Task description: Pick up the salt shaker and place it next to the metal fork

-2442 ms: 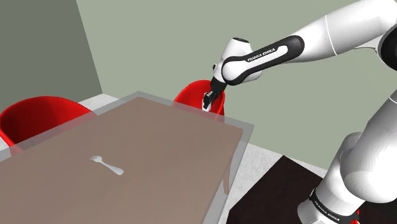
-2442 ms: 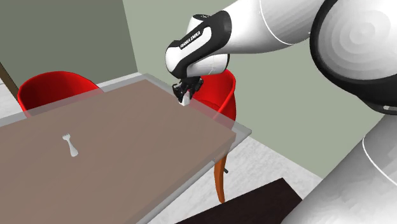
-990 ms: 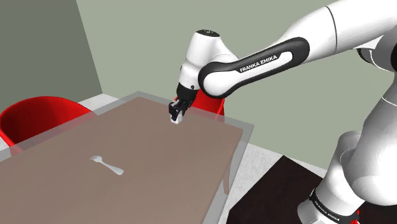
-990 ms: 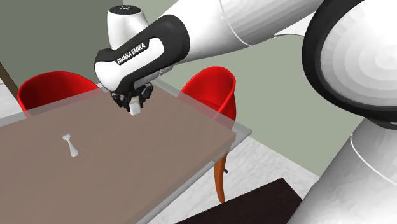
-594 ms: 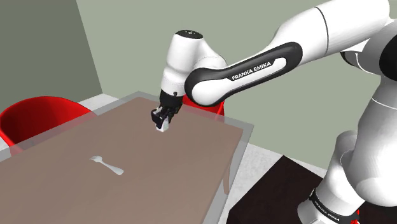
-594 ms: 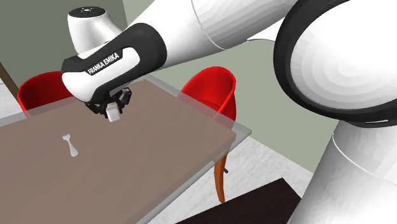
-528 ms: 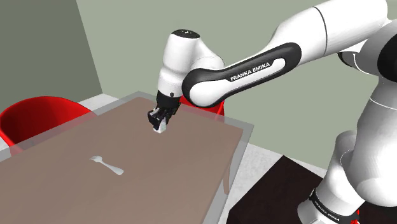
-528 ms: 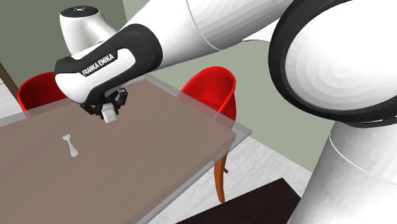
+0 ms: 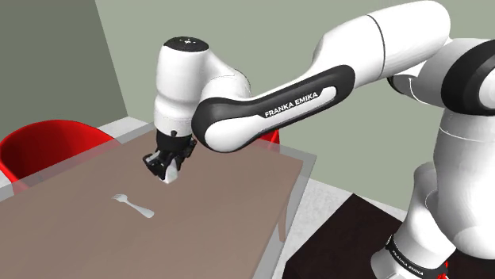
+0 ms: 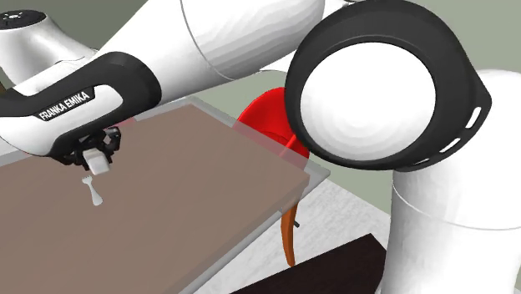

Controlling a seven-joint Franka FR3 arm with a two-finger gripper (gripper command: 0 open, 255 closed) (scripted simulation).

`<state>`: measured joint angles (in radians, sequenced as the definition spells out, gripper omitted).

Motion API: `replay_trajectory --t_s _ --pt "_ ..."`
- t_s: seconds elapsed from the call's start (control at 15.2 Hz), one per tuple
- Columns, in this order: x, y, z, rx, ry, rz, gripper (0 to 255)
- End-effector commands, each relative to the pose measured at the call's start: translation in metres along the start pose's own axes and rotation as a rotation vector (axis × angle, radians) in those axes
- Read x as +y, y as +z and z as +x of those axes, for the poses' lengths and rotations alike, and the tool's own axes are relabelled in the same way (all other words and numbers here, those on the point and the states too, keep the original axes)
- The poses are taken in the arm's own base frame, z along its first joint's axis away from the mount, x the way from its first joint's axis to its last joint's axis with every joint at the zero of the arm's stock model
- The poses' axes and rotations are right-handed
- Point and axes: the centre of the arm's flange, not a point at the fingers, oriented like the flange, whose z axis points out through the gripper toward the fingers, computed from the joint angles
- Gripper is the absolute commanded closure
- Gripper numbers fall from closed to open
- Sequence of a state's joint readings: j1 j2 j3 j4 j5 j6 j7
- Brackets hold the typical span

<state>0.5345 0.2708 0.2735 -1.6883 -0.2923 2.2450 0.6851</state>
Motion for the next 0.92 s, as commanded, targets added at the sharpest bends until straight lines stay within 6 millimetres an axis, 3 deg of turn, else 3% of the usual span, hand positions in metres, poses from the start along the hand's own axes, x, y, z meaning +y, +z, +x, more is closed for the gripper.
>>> replay_trajectory --t_s 0.0,0.46,0.86 --pt "-0.027 0.002 0.003 0.000 0.002 0.000 255" --pt "-0.116 0.007 0.011 0.000 0.002 0.000 255" --pt "-0.116 0.037 0.000 0.000 0.002 0.000 255"
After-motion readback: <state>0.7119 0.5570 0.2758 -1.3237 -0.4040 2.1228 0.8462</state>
